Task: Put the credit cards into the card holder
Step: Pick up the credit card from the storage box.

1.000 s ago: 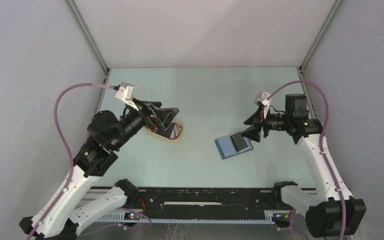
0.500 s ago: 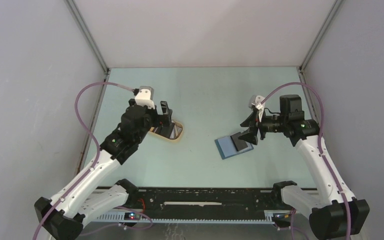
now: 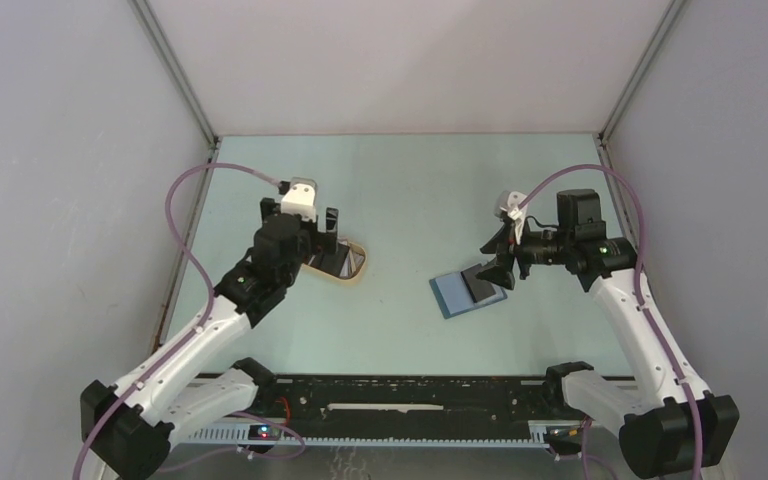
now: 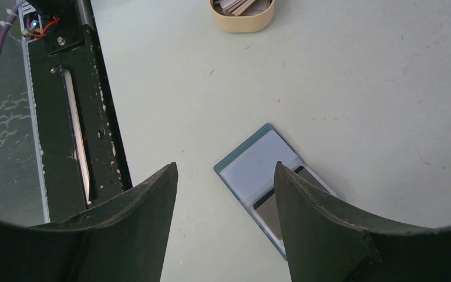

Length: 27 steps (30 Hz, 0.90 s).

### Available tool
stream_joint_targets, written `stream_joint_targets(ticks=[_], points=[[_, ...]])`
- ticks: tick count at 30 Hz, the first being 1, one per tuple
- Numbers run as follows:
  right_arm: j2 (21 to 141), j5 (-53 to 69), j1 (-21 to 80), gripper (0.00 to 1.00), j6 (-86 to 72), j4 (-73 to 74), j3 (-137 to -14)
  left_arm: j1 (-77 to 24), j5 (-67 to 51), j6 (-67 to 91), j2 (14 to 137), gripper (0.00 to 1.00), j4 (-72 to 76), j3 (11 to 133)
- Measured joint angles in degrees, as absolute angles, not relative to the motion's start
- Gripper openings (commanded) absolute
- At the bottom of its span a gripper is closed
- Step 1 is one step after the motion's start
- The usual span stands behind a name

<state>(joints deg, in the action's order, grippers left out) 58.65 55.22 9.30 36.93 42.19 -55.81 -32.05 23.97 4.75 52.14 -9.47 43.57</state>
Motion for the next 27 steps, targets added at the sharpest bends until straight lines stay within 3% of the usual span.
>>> stream_joint_targets(ticks=[12,24,27], points=[[59.6,53.6,10.3,0.7,37.2,42.2,-55.8,-30.9,27.1,-5.1,65.0,1.0,-9.8,44.0],[62.8,51.0,11.7,0.7,37.2,42.2,-55.8,-29.2,23.7,-7.7,79.0,1.0,-15.4,54.1],[62.8,50.5,11.8,0.7,37.2,42.2,-55.8,-29.2,21.1,-7.2,80.8,0.93,-15.5,54.9]])
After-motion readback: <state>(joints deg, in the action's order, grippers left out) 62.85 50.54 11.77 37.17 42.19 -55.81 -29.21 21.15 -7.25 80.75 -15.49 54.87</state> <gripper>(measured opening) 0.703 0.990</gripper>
